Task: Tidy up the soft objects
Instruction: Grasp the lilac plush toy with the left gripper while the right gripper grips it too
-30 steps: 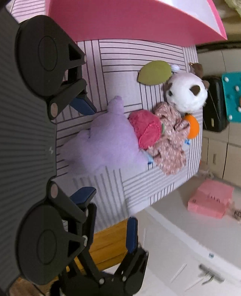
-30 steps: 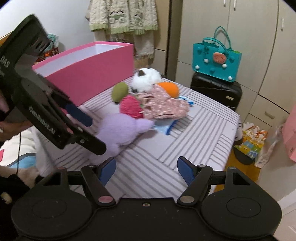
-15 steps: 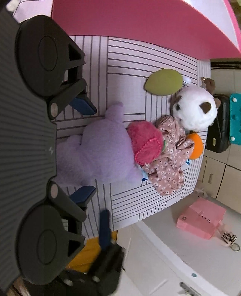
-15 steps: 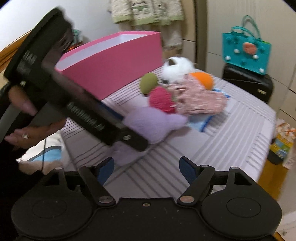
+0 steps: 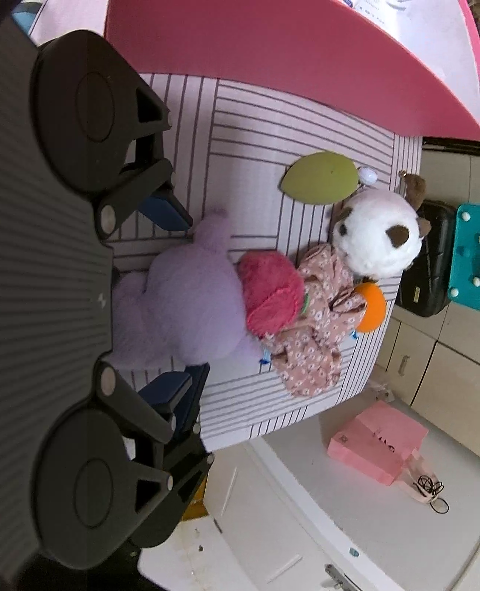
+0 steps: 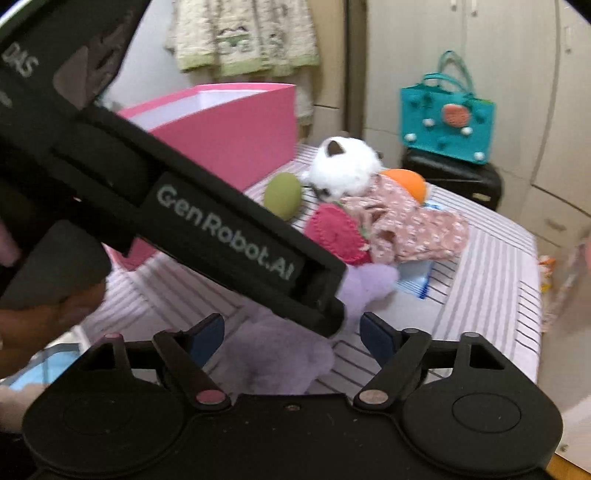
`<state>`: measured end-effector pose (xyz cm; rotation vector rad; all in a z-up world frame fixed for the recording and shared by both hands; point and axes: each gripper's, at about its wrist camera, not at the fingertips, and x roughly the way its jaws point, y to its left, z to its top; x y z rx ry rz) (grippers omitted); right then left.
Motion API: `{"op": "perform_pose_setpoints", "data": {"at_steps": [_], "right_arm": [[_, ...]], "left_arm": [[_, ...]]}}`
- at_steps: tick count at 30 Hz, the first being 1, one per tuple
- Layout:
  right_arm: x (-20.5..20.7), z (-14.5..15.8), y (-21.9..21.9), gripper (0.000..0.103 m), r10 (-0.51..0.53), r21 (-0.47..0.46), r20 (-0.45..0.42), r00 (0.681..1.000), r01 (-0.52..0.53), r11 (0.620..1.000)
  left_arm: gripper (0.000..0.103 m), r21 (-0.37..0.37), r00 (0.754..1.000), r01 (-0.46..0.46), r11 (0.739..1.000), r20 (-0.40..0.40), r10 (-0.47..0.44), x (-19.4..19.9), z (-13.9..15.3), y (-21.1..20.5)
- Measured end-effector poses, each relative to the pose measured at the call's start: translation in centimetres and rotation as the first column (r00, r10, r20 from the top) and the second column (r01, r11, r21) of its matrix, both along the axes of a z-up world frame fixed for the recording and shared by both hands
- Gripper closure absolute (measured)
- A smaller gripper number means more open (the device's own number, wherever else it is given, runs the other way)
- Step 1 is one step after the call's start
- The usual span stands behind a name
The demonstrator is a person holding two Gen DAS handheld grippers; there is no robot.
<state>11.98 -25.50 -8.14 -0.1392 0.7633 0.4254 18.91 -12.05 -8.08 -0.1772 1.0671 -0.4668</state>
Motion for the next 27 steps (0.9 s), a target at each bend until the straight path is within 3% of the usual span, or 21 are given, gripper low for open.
{"op": "perform_pose_setpoints", "data": {"at_steps": [2, 4, 7, 15, 19, 27], "right_arm": [[-0.2, -0.2, -0.5, 0.030, -0.021, 0.015, -0.014, 1.000, 0.021, 1.000], [-0.6, -0.2, -1.2, 0.043, -0.041, 0.045, -0.044, 0.998, 0.043, 0.998], [-1.0, -0.3, -1.9, 0.048, -0.063, 0.065, -0.066, 0.996, 0.067, 0.996], [-1.0, -0.9, -2.6, 0.053, -0.102, 0.194, -0.101, 0.990, 0.121, 0.974], [-0.8, -1.0, -2.8, 0.054, -0.115, 0.242, -0.129, 0.985, 0.144, 0.960], [-1.1, -1.1, -2.6, 0.054, -0.114, 0.268, -0.156, 0.981, 0.153, 0.951]], "left_arm": [[0.020, 0.007, 1.000, -0.007, 1.000, 0.004, 0.007, 0.1, -0.2, 0.0], [0.020, 0.009, 1.000, -0.004, 1.000, -0.004, 0.004, 0.2, -0.4, 0.0], [0.021, 0.003, 1.000, -0.004, 1.000, -0.002, 0.004, 0.0, -0.6, -0.1], [0.025, -0.006, 0.999, -0.017, 1.000, 0.044, 0.018, -0.8, -0.8, -1.1], [0.041, -0.022, 0.999, -0.019, 1.000, 0.049, 0.020, -1.2, -0.7, -1.0], [0.041, -0.012, 0.999, 0.005, 1.000, 0.038, -0.004, -2.3, -0.5, -0.7]]}}
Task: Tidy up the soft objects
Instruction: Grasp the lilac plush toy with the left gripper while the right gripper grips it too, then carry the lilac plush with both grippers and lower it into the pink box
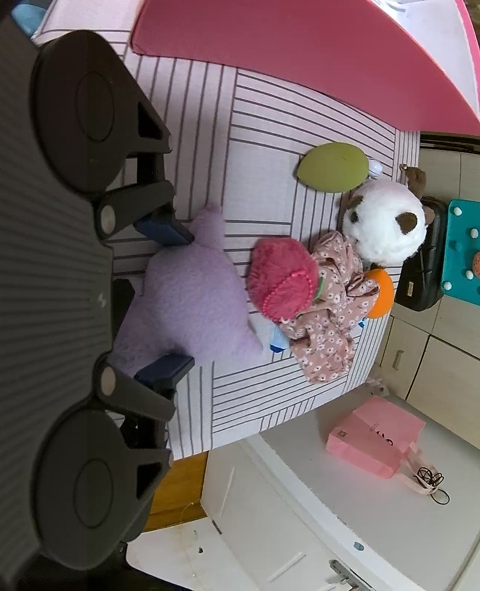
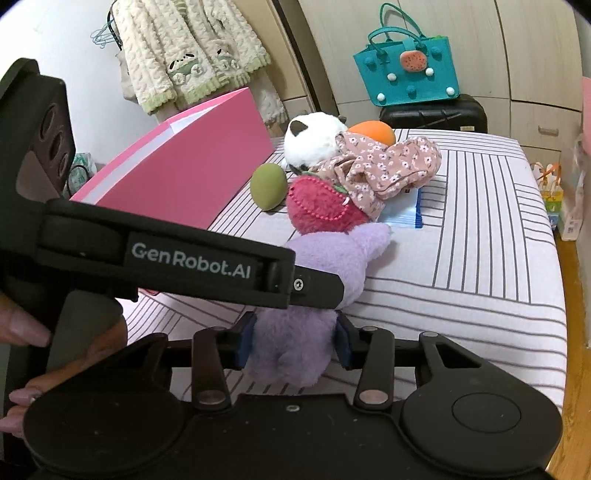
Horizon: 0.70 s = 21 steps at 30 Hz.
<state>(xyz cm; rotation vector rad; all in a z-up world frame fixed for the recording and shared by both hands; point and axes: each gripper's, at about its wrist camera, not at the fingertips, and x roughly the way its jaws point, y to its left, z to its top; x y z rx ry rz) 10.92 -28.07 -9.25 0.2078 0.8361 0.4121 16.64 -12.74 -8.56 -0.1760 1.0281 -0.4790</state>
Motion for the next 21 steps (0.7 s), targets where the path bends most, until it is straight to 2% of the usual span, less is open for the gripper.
{"op": "perform_pose_setpoints", "data": {"at_steps": [11, 21], "right_arm": [[-1.4, 2.5, 1.5, 0.054, 0.063, -0.015, -0.002, 0.998, -0.063, 0.998], [-3.6, 5.4, 3.5, 0.054, 0.176, 0.014, -0.053, 0.983, -0.176, 0.984]], "left_arm": [[0.041, -0.018, 0.999, 0.033, 0.999, 0.003, -0.033, -2.3, 2.3, 2.4], [0.041, -0.058, 0.996, 0.067, 0.996, -0.052, -0.070, -5.1, 4.9, 6.7]]}}
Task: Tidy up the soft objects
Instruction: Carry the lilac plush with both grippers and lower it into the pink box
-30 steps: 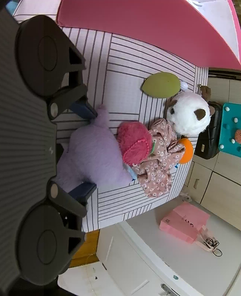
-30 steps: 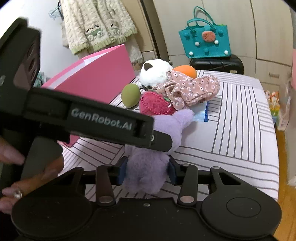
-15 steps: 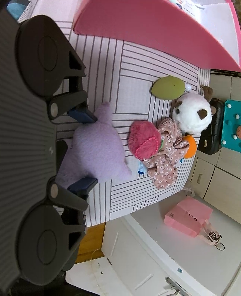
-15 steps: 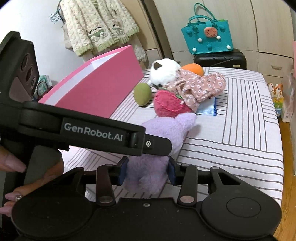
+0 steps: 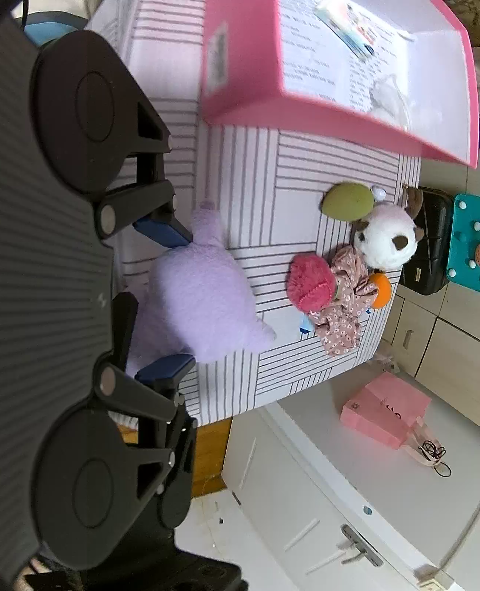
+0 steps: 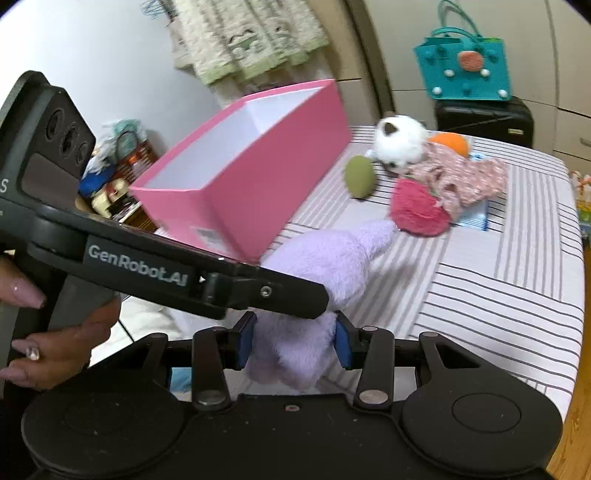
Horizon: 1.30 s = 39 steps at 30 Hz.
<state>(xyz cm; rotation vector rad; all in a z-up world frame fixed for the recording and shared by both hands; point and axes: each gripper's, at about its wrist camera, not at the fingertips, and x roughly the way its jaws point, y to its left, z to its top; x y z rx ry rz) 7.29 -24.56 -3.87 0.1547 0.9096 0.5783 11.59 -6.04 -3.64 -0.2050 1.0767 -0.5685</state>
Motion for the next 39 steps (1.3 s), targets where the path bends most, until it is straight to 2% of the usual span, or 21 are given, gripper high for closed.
{"op": "perform_pose_setpoints", "data": {"at_steps": [5, 12, 17, 23, 32, 39], "right_arm": [[-0.4, 1.9, 1.6, 0.054, 0.099, -0.001, -0.017, 0.995, -0.099, 0.995], [-0.2, 4.6, 3.7, 0.062, 0.197, 0.024, 0.022, 0.980, -0.198, 0.980], [0.8, 6.9, 5.6, 0.063, 0.231, 0.016, 0.089, 0.969, -0.234, 0.972], [2.8, 9.0, 8.2, 0.064, 0.267, 0.016, 0.125, 0.956, -0.271, 0.962], [9.4, 10.3, 11.4, 0.064, 0.265, -0.006, 0.143, 0.954, -0.267, 0.964], [16.6, 9.3, 14.3, 0.064, 0.280, -0.078, 0.116, 0.953, -0.272, 0.959]], "left_arm": [[0.041, -0.019, 1.000, -0.003, 1.000, -0.016, 0.002, -1.5, 1.5, 2.6], [0.042, -0.027, 0.999, -0.029, 0.999, 0.013, 0.029, -2.9, 4.2, 5.9], [0.042, -0.055, 0.995, -0.062, 0.997, 0.078, 0.066, -2.6, 6.2, 8.1], [0.042, -0.050, 0.984, -0.093, 0.994, 0.149, 0.100, -1.6, 8.5, 10.8], [0.041, -0.069, 0.969, -0.160, 0.985, 0.181, 0.170, 4.5, 9.8, 13.6], [0.040, -0.065, 0.965, -0.218, 0.974, 0.136, 0.225, 11.6, 8.6, 15.3]]}}
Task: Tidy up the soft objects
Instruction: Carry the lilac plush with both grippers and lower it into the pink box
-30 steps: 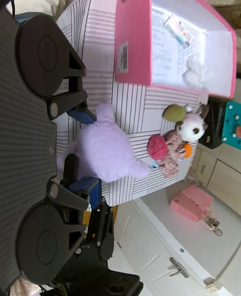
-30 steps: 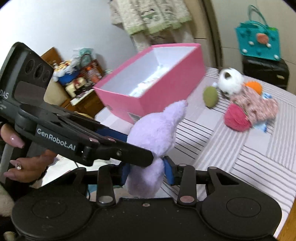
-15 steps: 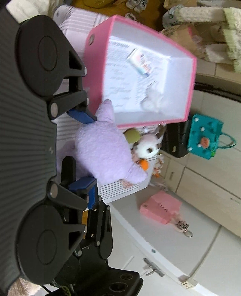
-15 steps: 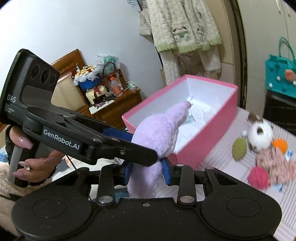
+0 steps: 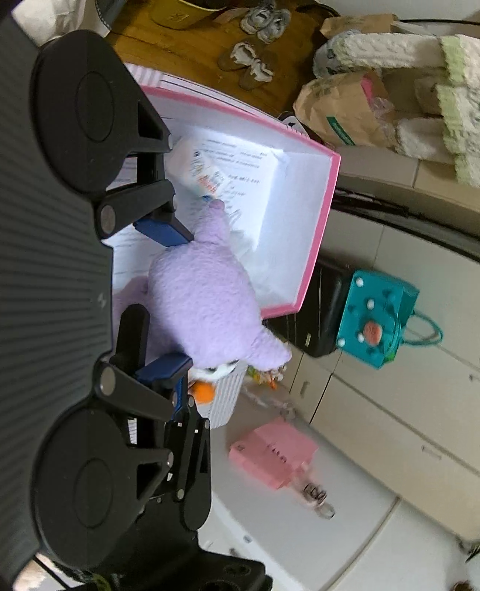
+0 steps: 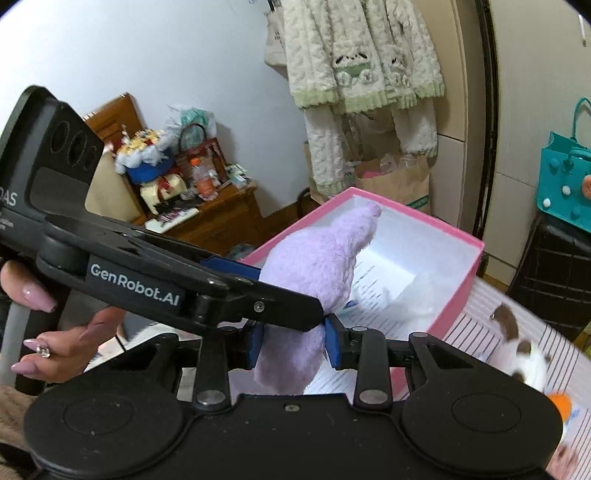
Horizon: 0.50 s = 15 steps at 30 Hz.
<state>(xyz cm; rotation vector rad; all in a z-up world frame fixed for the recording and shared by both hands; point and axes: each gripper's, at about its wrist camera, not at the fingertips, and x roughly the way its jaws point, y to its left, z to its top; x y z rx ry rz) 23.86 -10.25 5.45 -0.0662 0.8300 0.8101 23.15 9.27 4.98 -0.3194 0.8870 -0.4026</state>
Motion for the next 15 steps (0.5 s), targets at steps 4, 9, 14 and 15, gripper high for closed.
{"op": "perform_pose_setpoints", "data": {"at_steps": [4, 9, 14, 15], "right_arm": [[4.2, -1.2, 1.5, 0.064, 0.009, -0.068, -0.028, 1.000, -0.011, 0.998], [8.4, -3.3, 2.8, 0.064, 0.009, -0.129, -0.083, 0.997, -0.019, 0.991], [10.8, -5.8, 4.1, 0.064, 0.009, -0.214, -0.099, 0.995, -0.030, 0.976], [11.2, -6.1, 4.4, 0.064, 0.013, -0.231, -0.098, 0.995, -0.035, 0.972]], "left_arm": [[0.040, -0.024, 0.998, -0.038, 0.999, -0.052, 0.036, 4.2, -2.0, 0.8], [0.040, -0.057, 0.989, -0.080, 0.995, -0.132, 0.072, 8.3, -4.9, 1.8], [0.041, -0.078, 0.969, -0.123, 0.989, -0.223, 0.103, 11.3, -8.0, 2.1], [0.042, -0.079, 0.965, -0.130, 0.988, -0.239, 0.108, 11.8, -8.5, 2.1]]}}
